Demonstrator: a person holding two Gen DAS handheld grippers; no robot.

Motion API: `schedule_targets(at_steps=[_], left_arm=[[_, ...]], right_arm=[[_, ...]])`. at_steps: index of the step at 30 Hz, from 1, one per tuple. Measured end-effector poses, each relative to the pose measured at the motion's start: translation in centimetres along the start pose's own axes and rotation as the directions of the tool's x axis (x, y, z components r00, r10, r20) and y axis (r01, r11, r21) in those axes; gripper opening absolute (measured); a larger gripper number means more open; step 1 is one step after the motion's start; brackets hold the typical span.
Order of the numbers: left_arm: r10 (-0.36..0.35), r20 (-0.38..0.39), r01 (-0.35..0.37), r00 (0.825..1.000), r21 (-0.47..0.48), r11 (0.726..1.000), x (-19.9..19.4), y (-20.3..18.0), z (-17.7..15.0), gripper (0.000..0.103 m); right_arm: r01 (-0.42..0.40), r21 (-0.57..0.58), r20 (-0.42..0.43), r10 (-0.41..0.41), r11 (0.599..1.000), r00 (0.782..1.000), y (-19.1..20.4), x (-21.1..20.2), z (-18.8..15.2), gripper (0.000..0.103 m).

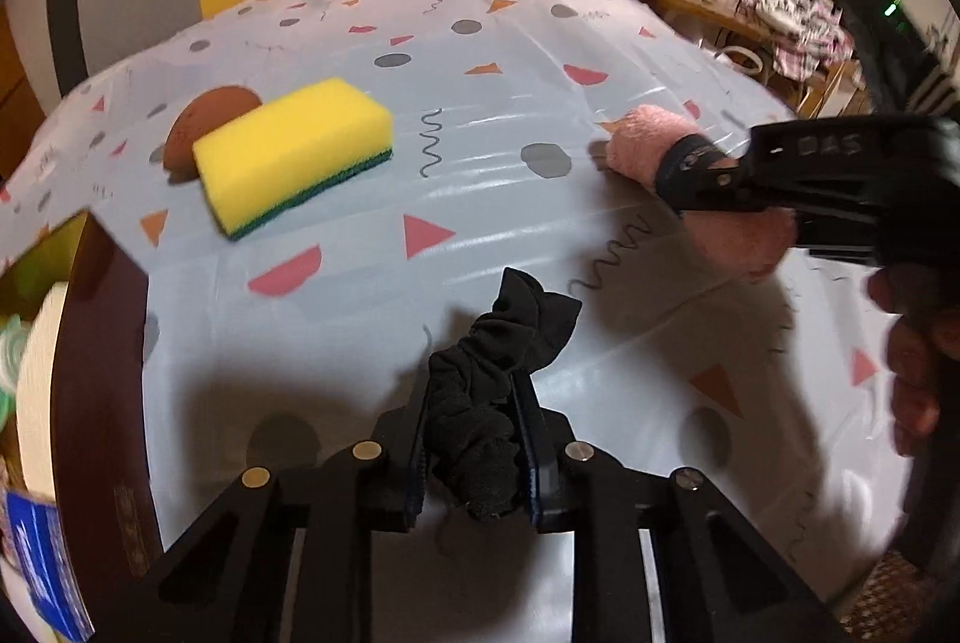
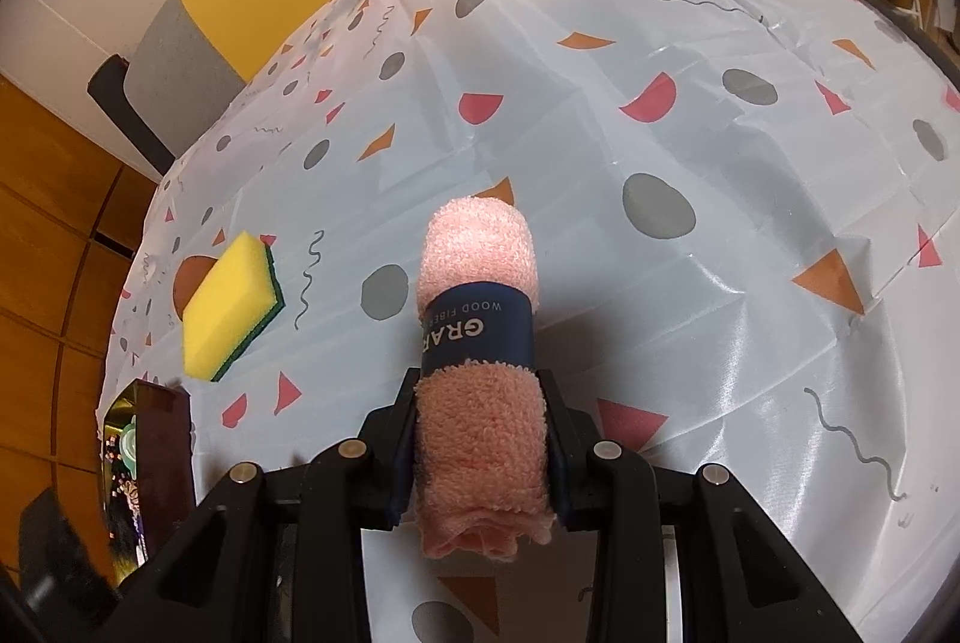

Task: Organize soft objects
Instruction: 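Carry the black scrunchie into the gold tray and open the left tool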

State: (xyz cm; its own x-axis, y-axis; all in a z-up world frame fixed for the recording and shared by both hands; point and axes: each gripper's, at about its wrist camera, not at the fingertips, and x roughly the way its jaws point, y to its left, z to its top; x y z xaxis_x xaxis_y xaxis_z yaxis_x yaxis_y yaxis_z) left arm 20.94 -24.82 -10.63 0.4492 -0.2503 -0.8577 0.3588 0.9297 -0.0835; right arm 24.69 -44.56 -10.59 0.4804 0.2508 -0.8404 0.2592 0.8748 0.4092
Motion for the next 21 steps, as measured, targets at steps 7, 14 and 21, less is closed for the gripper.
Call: schedule_targets(at_steps=[7,14,21], left_arm=[[-0.069,0.036,0.07,0.997,-0.039,0.997,-3.4,0.3,-2.3,0.023],[-0.104,0.108,0.11,0.989,-0.048,0.993,-8.3,1.6,-5.3,0.023],[-0.089,0.13,0.103,0.987,-0.103,0.989,-11.2,5.4,-8.0,0.023]], right_arm=[[0.004,-0.007,-0.005,-0.004,1.0,1.0,-0.1,0.3,-0.1,0.035],[0.016,-0.019,0.003,-0.015,1.0,1.0,-0.1,0.1,-0.4,0.035],[0.026,-0.038,-0.001,-0.026,0.999,1.0,0.3,0.2,-0.8,0.035]])
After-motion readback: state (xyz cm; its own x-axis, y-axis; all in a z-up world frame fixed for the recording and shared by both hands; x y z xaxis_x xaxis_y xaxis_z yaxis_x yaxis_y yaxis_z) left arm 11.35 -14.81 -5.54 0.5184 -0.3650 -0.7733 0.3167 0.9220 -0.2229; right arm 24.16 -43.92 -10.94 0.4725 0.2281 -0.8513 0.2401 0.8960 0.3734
